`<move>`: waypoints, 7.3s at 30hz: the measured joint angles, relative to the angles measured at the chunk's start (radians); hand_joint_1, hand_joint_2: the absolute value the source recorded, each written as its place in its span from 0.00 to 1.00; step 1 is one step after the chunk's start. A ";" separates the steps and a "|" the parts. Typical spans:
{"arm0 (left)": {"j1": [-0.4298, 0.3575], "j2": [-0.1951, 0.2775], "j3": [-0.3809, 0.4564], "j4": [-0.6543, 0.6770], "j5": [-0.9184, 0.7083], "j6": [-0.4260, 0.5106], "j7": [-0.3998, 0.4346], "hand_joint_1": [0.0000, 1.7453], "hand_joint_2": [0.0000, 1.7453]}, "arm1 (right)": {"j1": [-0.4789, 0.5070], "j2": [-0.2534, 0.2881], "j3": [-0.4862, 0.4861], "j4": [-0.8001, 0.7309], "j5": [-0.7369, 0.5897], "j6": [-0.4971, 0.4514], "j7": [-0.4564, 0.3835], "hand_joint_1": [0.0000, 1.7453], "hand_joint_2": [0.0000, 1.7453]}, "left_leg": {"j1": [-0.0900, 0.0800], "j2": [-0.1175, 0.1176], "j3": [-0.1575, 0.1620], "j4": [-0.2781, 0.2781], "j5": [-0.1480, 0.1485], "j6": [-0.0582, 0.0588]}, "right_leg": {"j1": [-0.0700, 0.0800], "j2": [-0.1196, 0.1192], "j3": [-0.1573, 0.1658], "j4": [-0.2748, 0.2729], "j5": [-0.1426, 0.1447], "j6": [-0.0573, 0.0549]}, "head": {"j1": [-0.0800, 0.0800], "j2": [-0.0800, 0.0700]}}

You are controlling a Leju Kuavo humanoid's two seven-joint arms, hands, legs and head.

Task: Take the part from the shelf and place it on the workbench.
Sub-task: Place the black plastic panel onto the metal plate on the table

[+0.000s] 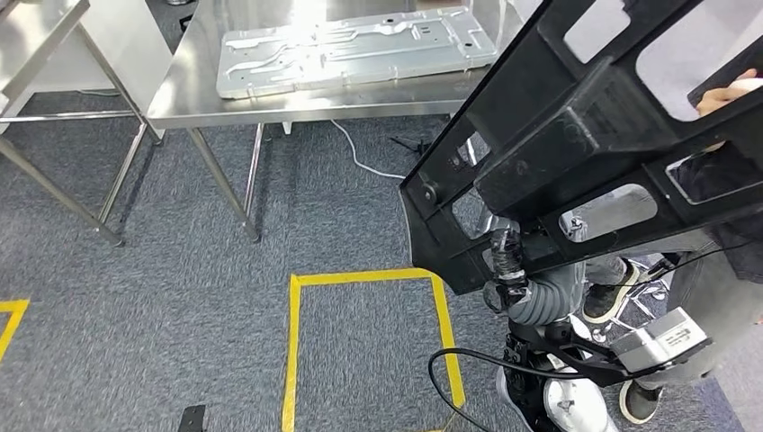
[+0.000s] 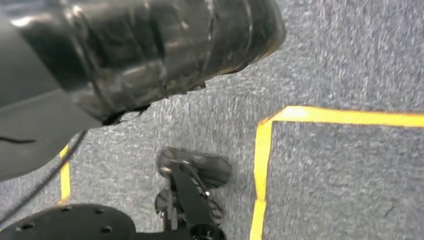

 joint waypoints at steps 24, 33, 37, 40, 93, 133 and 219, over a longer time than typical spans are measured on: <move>-0.002 0.004 0.000 0.000 0.004 -0.001 -0.002 0.00 0.00 | 0.000 0.000 0.000 0.000 -0.001 0.000 -0.003 1.00 1.00 | -0.014 0.001 0.064 -0.155 0.050 0.020 | 0.005 0.001 0.017 -0.002 -0.023 0.013 | 0.001 0.000; 0.010 0.002 0.000 0.000 0.012 -0.005 -0.002 0.00 0.00 | 0.012 0.000 -0.003 -0.005 -0.006 -0.003 -0.007 1.00 1.00 | -0.007 0.000 0.125 -0.197 0.030 0.045 | -0.004 -0.001 -0.019 0.111 -0.067 0.044 | 0.005 0.000; 0.016 0.002 0.000 0.000 0.017 -0.001 0.002 0.00 0.00 | 0.029 0.000 -0.006 -0.006 -0.013 -0.011 -0.013 1.00 1.00 | -0.005 -0.002 0.166 -0.194 -0.007 0.041 | -0.019 -0.001 -0.143 0.221 -0.095 0.061 | 0.007 0.000; 0.017 0.004 0.000 0.001 0.022 -0.002 -0.010 0.00 0.00 | 0.035 -0.001 -0.009 -0.013 0.007 -0.019 -0.003 1.00 1.00 | 0.000 -0.001 0.160 -0.108 -0.071 0.009 | -0.017 -0.003 -0.100 0.066 0.025 0.039 | 0.005 0.000; 0.013 0.013 -0.001 0.006 0.028 0.006 0.016 0.00 0.00 | 0.052 -0.010 -0.025 -0.037 0.019 -0.057 0.001 1.00 1.00 | -0.006 -0.056 0.142 -0.245 0.062 0.055 | -0.020 0.017 -0.035 0.023 0.005 0.046 | 0.007 0.000; 0.011 0.016 -0.001 0.009 0.030 0.003 0.015 0.00 0.00 | 0.063 -0.009 -0.027 -0.031 0.015 -0.037 -0.012 1.00 1.00 | -0.014 -0.013 0.169 -0.162 -0.036 0.035 | -0.028 0.001 -0.118 0.091 0.054 0.068 | -0.001 0.000; 0.002 0.024 -0.047 0.009 0.017 -0.108 0.015 0.00 0.25 | -0.512 -0.239 0.371 0.881 1.532 0.339 0.411 0.00 0.00 | 0.010 -0.010 0.055 -0.168 0.072 -0.005 | -0.019 -0.007 -0.015 0.000 0.011 0.050 | -0.007 0.000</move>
